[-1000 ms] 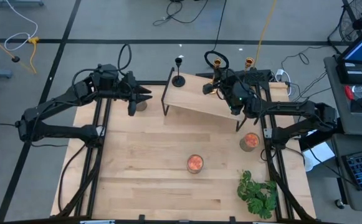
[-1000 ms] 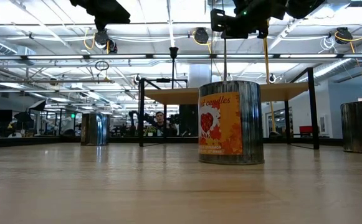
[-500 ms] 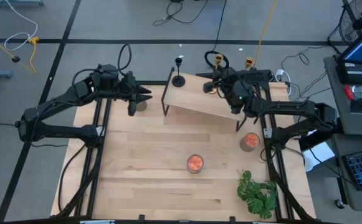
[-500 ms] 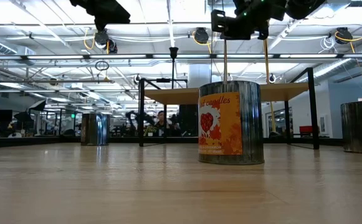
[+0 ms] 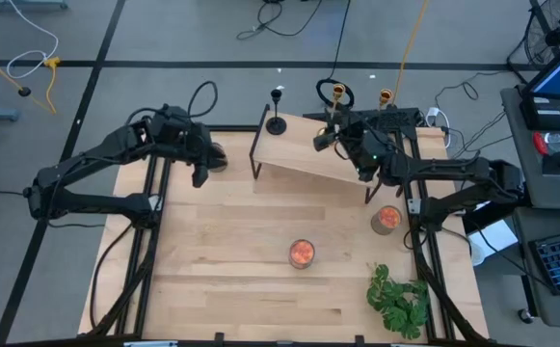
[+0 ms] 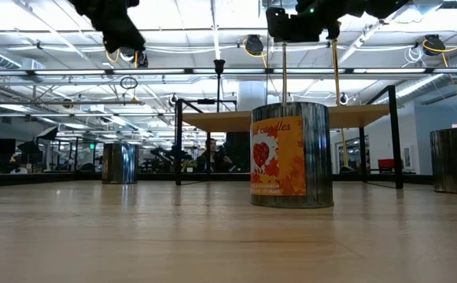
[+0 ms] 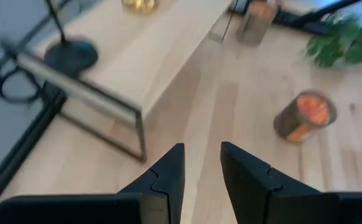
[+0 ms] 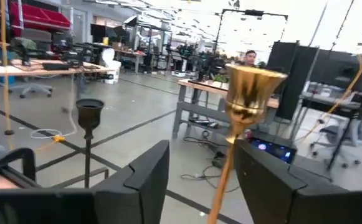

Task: Pick & Place candle stick holders
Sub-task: Put the brown scented candle on the shelf

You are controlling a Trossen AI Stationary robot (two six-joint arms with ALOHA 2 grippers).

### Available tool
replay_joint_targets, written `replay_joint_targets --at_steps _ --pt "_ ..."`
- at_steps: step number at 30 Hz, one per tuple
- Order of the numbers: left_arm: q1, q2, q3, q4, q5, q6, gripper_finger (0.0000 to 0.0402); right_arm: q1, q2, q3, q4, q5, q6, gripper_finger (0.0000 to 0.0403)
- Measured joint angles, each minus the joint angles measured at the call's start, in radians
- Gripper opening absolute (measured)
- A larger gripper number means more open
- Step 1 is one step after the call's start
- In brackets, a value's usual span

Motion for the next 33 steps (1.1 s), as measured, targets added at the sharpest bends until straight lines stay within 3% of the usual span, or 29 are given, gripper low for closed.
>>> replay_joint_targets --at_steps 6,11,16,22,26,33 --pt "0.000 0.000 0.000 -0.165 -0.168 -0.037 0.0111 0.073 -0.035 0.000 -0.096 0.172 -0.107 0.0193" --pt "0.000 0.000 0.000 -0.206 -0.267 -0.081 0.0111 0.156 -0.048 0.000 -0.188 0.165 -0.067 0.0193" --pt "-0.001 0.020 -0.004 -0.208 -0.274 -0.081 0.0111 0.246 -0.048 0.000 -0.250 0.165 -0.011 0.0190" --pt "-0.001 0.059 -0.142 -0.081 -0.282 -0.089 0.0111 0.362 -0.048 0.000 -0.327 0.164 0.088 0.0192" --pt "0.000 0.098 -0.249 0.074 -0.345 -0.111 0.0111 0.430 -0.047 0.000 -0.383 0.161 0.160 0.0188" --pt "0.006 0.181 -0.301 0.153 -0.450 -0.086 0.0111 0.505 -0.047 0.000 -0.423 0.161 0.216 0.0185"
